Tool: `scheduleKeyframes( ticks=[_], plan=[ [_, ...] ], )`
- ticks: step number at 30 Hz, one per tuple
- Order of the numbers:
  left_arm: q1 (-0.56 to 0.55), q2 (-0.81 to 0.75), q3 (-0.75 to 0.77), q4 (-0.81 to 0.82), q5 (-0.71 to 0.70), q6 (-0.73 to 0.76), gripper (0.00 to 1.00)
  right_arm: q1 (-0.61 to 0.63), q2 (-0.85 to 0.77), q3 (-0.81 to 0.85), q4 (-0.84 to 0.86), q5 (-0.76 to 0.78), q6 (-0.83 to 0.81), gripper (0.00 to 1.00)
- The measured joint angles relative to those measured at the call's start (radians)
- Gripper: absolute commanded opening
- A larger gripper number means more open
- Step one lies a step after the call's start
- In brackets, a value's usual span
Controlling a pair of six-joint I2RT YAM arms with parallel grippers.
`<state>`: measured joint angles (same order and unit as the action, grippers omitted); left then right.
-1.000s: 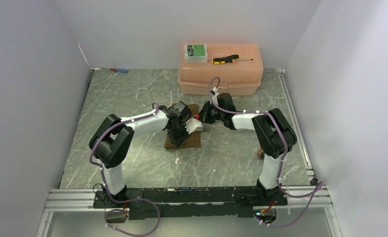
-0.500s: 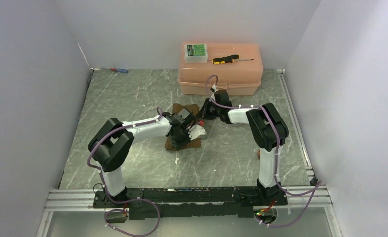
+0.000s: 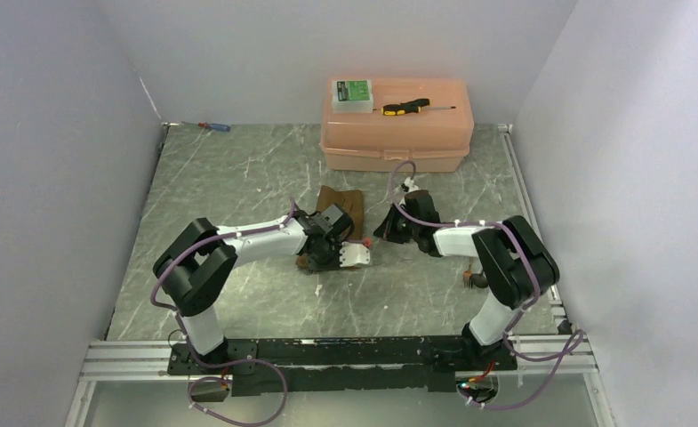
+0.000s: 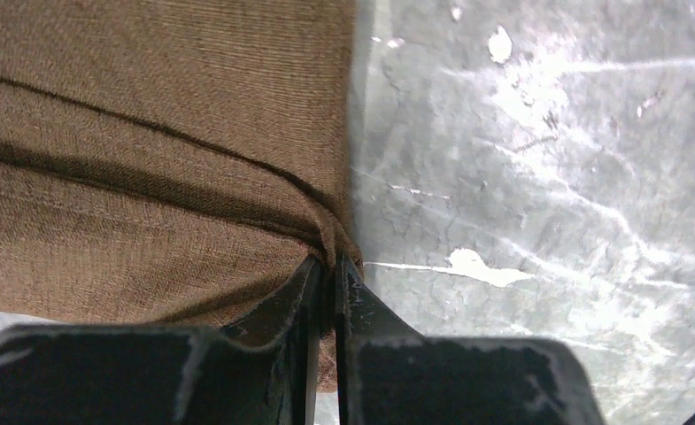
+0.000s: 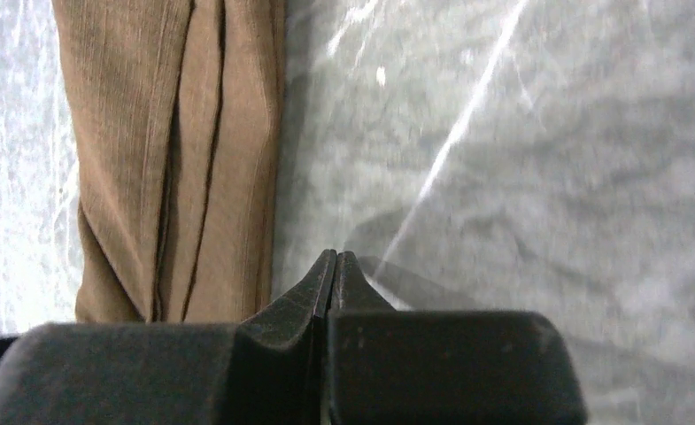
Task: Fold the napkin into a case and place the utensils inside
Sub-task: Rotate the 2/3-rectangle-folded napkin at the center of the board.
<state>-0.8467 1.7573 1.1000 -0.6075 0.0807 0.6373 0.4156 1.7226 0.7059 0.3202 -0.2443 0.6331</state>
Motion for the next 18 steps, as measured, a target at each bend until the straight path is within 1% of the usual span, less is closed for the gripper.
scheduleKeyframes(
  ticks=[1, 3, 4, 5, 7, 9, 13, 16, 18],
  plan=[
    [-0.002, -0.005, -0.006, 0.000, 0.000, 0.028, 0.13, 0.000, -0.030, -0.024, -0.011, 0.007, 0.001, 0.13],
    [-0.006, -0.021, -0.026, -0.003, -0.002, 0.095, 0.12, 0.000, -0.082, -0.048, -0.038, 0.016, -0.001, 0.25],
    [-0.006, -0.027, -0.034, -0.005, -0.004, 0.119, 0.13, 0.000, -0.105, -0.048, -0.050, 0.027, -0.006, 0.29],
    [-0.006, -0.033, -0.041, -0.009, -0.009, 0.144, 0.17, 0.000, -0.120, -0.039, -0.057, 0.034, -0.016, 0.32],
    [-0.006, -0.040, -0.050, -0.014, -0.015, 0.179, 0.25, 0.000, -0.116, 0.012, -0.078, 0.045, -0.040, 0.37],
    [-0.008, -0.041, -0.050, -0.019, -0.027, 0.186, 0.32, 0.001, -0.066, 0.111, -0.087, 0.054, -0.070, 0.40],
    [-0.008, -0.041, -0.043, -0.034, -0.051, 0.169, 0.35, 0.019, 0.097, 0.341, -0.081, 0.089, -0.143, 0.46],
    [-0.007, -0.045, -0.045, -0.035, -0.056, 0.166, 0.35, 0.050, 0.180, 0.428, -0.082, 0.130, -0.195, 0.48],
    [-0.007, -0.060, -0.058, -0.035, -0.060, 0.171, 0.37, 0.078, 0.219, 0.452, -0.085, 0.154, -0.229, 0.49]
  ],
)
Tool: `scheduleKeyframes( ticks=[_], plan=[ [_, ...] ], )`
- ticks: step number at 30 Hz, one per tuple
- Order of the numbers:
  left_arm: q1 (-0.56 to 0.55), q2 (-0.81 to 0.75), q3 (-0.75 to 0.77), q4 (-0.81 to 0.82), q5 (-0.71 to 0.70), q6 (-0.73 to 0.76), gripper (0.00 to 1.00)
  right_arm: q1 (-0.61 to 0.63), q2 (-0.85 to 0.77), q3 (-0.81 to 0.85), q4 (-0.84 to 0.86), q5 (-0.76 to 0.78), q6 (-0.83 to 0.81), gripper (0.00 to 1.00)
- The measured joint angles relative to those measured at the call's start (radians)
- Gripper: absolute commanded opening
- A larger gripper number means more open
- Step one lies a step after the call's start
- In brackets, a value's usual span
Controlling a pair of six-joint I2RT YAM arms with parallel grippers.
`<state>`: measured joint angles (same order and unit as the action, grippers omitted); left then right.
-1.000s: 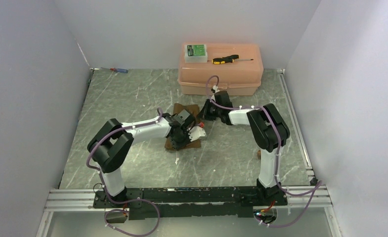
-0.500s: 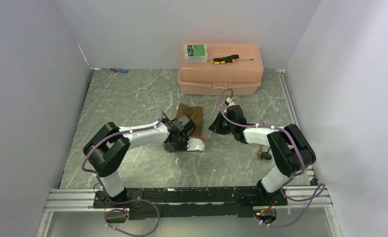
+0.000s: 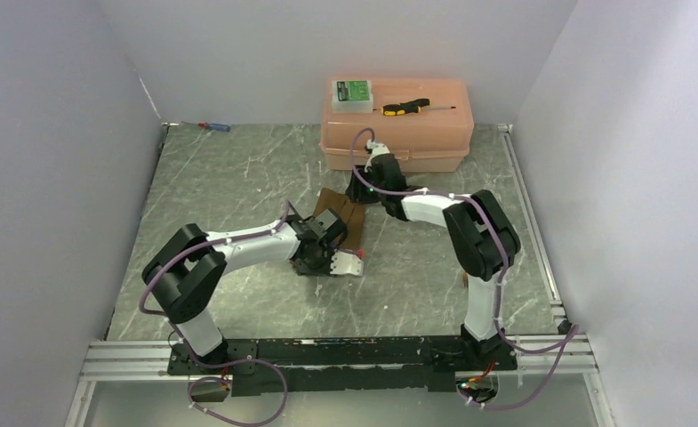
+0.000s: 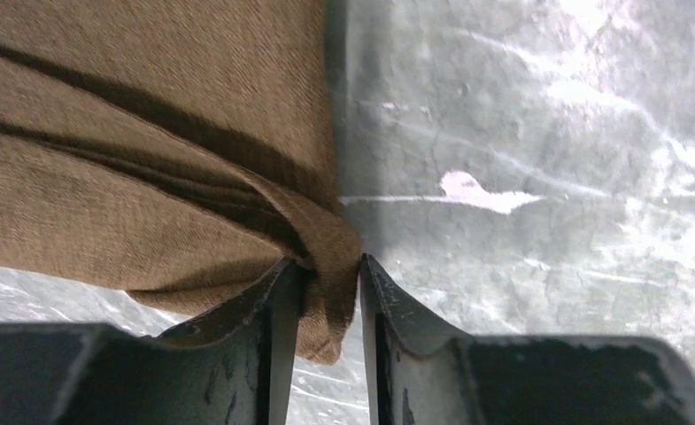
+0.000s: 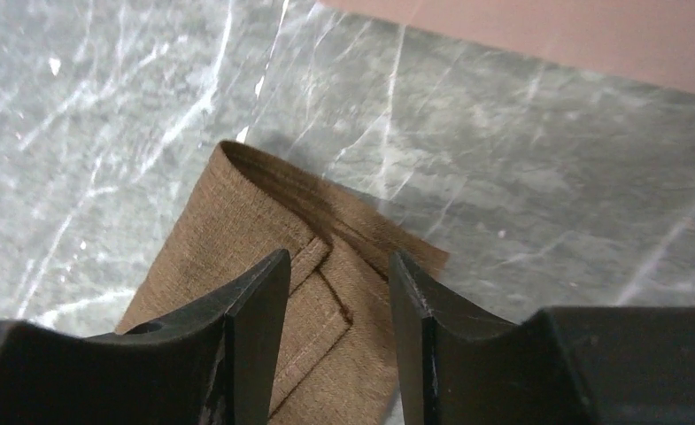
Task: Fold the napkin into a case and place the utensils inside
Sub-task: Rotate the 2/3-rectangle-folded napkin at the center of the board.
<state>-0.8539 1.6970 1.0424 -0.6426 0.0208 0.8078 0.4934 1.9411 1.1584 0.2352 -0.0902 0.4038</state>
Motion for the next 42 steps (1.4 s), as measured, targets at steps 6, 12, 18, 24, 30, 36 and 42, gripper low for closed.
scheduleKeyframes(
  ticks=[6, 12, 18, 24, 30, 36, 42],
  plan=[
    [0.000, -0.038, -0.026, -0.029, 0.001, -0.011, 0.52, 0.031, 0.105, 0.082, -0.025, 0.031, -0.076, 0.49],
    [0.008, -0.038, 0.074, -0.100, 0.040, -0.093, 0.60, 0.024, 0.146, 0.105, -0.035, 0.049, -0.110, 0.40],
    [0.036, -0.038, 0.203, -0.154, 0.106, -0.192, 0.61, 0.023, 0.053, -0.041, 0.008, 0.102, -0.094, 0.31],
    [0.066, -0.039, 0.240, -0.217, 0.176, -0.261, 0.59, 0.023, -0.097, -0.244, 0.025, 0.158, -0.021, 0.23],
    [0.126, -0.064, 0.240, -0.259, 0.200, -0.305, 0.56, 0.075, -0.253, -0.430, 0.021, 0.246, 0.065, 0.16],
    [0.270, -0.110, 0.238, -0.249, 0.183, -0.376, 0.44, 0.174, -0.382, -0.550, -0.027, 0.333, 0.154, 0.16],
    [0.331, -0.113, 0.182, -0.192, 0.146, -0.447, 0.43, 0.193, -0.511, -0.594, -0.162, 0.378, 0.214, 0.25]
  ],
)
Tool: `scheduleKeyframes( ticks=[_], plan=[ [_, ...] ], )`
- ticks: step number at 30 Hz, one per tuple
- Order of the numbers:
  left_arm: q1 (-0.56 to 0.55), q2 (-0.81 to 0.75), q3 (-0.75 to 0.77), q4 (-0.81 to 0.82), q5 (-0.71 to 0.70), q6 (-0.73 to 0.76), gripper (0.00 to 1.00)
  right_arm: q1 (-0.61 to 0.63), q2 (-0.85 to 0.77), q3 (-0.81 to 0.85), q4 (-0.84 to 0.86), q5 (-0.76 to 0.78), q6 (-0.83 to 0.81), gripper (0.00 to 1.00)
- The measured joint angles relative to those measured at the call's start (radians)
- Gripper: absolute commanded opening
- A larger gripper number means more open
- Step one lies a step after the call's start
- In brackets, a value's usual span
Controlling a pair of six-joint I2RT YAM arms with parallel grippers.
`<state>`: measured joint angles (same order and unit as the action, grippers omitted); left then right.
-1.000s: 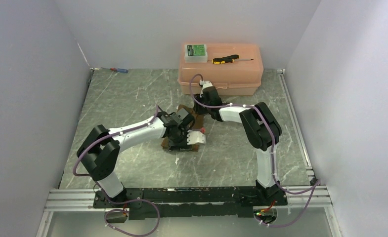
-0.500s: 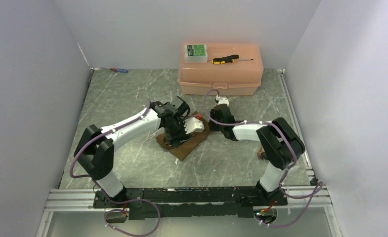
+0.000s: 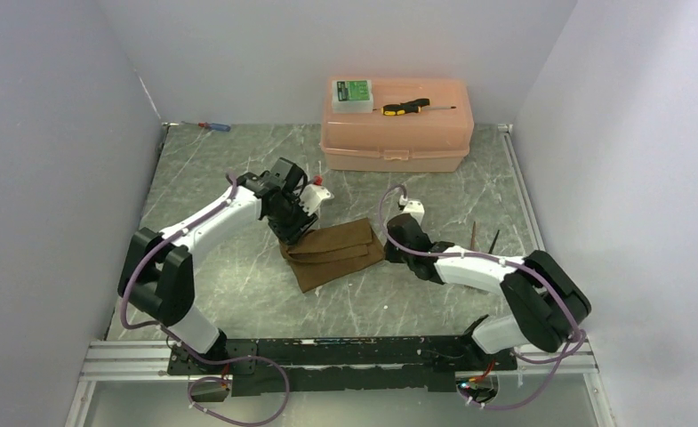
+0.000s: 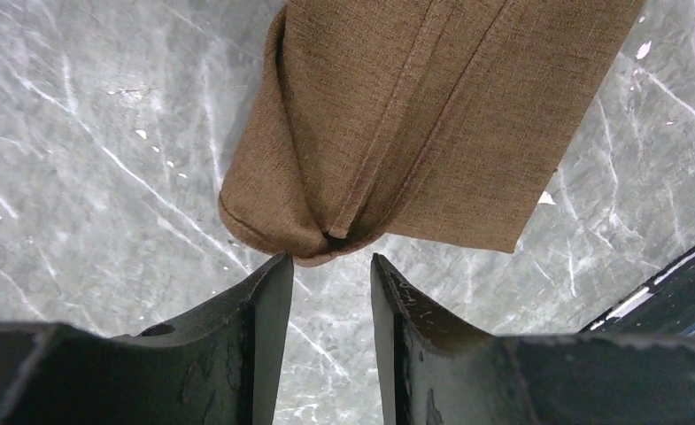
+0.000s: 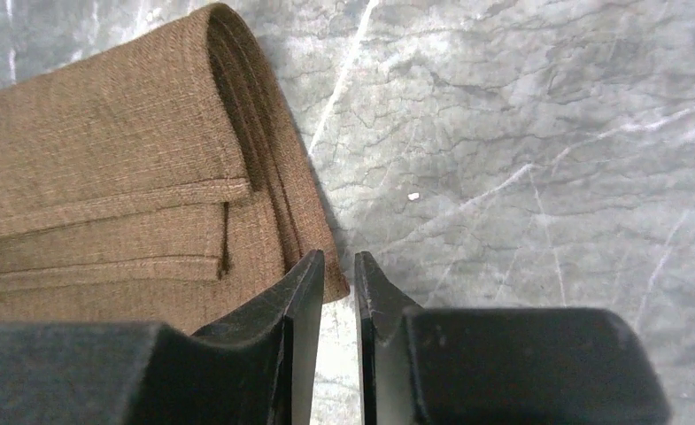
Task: Fold the napkin into a case and place the utensils inside
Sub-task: Rotate the 2/3-rectangle-folded napkin at the center of the board.
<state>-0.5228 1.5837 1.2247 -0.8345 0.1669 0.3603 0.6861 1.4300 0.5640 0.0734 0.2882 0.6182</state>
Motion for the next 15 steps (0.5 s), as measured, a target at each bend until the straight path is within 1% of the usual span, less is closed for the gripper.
scheduleKeyframes(
  ticks=[3, 6, 8, 11, 15],
  plan=[
    [-0.004, 0.019, -0.008, 0.015, -0.002, -0.026, 0.43, -0.003, -0.042, 0.008, -0.037, 0.004, 0.006, 0.29],
    [-0.005, 0.053, -0.008, 0.049, -0.010, -0.039, 0.42, -0.004, -0.051, 0.034, -0.054, -0.003, 0.013, 0.29],
    [-0.005, 0.079, -0.008, 0.074, -0.027, -0.042, 0.39, -0.008, -0.051, 0.047, -0.056, -0.021, 0.017, 0.27],
    [-0.005, 0.106, -0.012, 0.105, -0.058, -0.042, 0.36, -0.017, -0.050, 0.050, -0.050, -0.075, 0.026, 0.20],
    [-0.005, 0.127, -0.043, 0.145, -0.086, -0.043, 0.34, -0.022, -0.029, 0.053, -0.010, -0.179, 0.048, 0.14]
  ],
)
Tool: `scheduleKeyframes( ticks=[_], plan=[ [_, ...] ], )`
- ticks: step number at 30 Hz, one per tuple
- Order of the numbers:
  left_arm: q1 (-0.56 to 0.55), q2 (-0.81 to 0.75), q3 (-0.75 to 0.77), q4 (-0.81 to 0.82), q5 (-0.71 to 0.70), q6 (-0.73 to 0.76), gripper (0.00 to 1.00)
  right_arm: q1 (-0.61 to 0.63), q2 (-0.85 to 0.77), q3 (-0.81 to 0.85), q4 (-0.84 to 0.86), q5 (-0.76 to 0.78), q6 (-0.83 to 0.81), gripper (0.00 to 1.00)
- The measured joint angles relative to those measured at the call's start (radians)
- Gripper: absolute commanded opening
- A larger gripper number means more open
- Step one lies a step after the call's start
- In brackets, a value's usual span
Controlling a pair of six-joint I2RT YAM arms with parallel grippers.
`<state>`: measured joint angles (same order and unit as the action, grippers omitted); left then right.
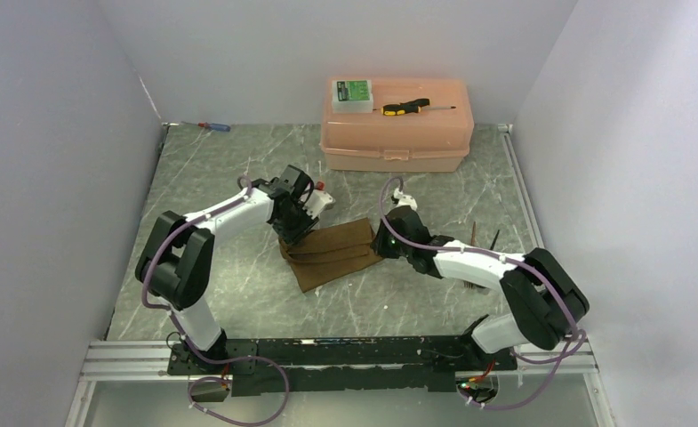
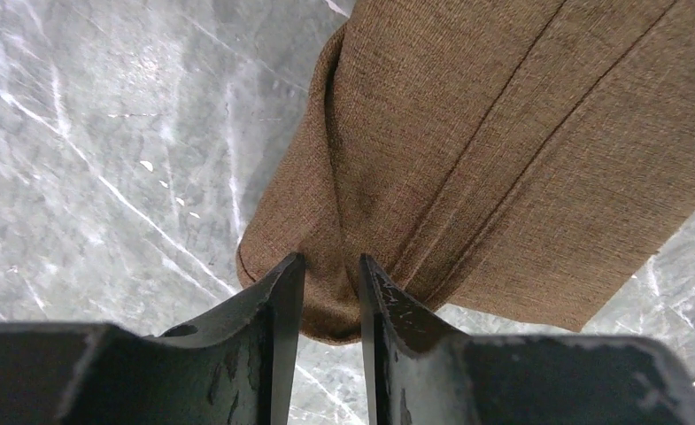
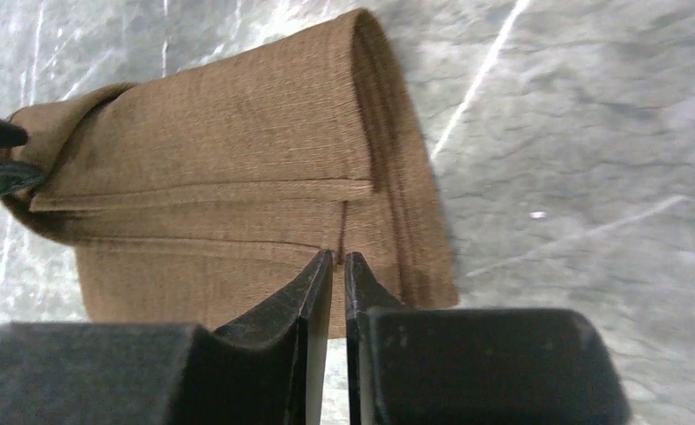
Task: Fold the napkin into a case and place the utensils inside
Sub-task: Rotate the 2/3-rectangle-folded napkin at the center of the board, then smooth out the 2/3-rectangle-folded napkin at the center of the board.
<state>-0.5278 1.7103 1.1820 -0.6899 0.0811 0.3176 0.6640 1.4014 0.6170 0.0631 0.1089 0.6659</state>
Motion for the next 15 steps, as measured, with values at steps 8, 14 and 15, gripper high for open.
scheduleKeyframes(
  ticks=[8, 14, 15],
  plan=[
    [0.000, 0.004, -0.048, 0.034, 0.002, -0.021, 0.25, -0.004, 0.069, 0.019, 0.044, -0.127, 0.027, 0.14],
    [0.000, 0.004, -0.069, 0.051, 0.007, -0.035, 0.03, -0.037, 0.069, 0.051, 0.083, -0.200, 0.032, 0.10],
    [-0.001, 0.004, -0.073, 0.055, 0.008, -0.038, 0.03, -0.040, 0.069, 0.051, 0.089, -0.209, 0.034, 0.08]
  ],
)
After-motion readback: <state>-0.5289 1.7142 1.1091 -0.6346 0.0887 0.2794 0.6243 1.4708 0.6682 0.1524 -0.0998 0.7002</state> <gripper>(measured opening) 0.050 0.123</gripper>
